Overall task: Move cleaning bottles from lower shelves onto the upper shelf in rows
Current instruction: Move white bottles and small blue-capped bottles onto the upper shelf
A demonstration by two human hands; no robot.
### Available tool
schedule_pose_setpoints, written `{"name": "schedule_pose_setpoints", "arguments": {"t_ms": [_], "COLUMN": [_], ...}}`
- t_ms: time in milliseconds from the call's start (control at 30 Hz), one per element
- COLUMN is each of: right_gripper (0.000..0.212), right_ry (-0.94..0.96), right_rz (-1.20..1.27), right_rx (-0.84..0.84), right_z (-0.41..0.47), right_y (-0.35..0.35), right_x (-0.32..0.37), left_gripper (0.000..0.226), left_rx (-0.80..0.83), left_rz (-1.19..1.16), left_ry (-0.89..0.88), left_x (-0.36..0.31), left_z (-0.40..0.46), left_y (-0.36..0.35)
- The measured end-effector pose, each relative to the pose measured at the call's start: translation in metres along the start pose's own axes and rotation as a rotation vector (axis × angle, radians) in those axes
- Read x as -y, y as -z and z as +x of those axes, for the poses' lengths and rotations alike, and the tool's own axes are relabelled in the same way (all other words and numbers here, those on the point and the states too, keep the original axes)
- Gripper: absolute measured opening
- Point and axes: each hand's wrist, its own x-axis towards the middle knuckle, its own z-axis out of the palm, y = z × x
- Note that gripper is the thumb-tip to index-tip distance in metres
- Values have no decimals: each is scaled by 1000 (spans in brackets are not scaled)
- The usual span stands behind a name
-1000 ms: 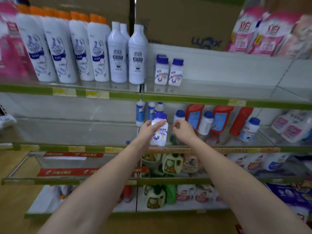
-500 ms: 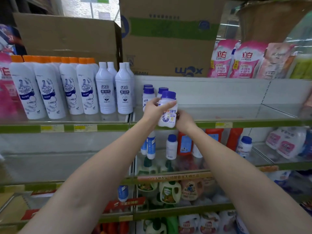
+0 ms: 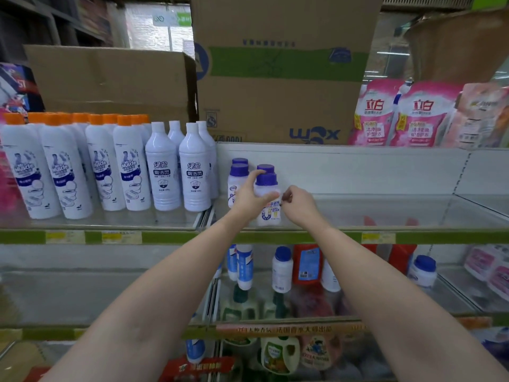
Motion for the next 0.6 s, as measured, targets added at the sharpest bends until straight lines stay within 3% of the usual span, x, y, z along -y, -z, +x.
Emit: {"name": "schedule_pose_setpoints", "arguments": {"t_ms": [133, 300, 600], "right_gripper": [14, 11, 14], "right_ry": [17, -10, 22], "right_rz": [-19, 1, -22], "right_rx": [5, 15, 38], "right_z": [14, 36, 61], "right_y": [-11, -20, -32], "right_x": [-14, -25, -35], "left_gripper": [67, 64, 63], "left_rx": [-102, -67, -145], "left_rz": [249, 517, 625], "left_ry": [-77, -180, -192], "left_x": [-1, -7, 1], "left_z": [16, 36, 61], "left_y": [2, 0, -22]}}
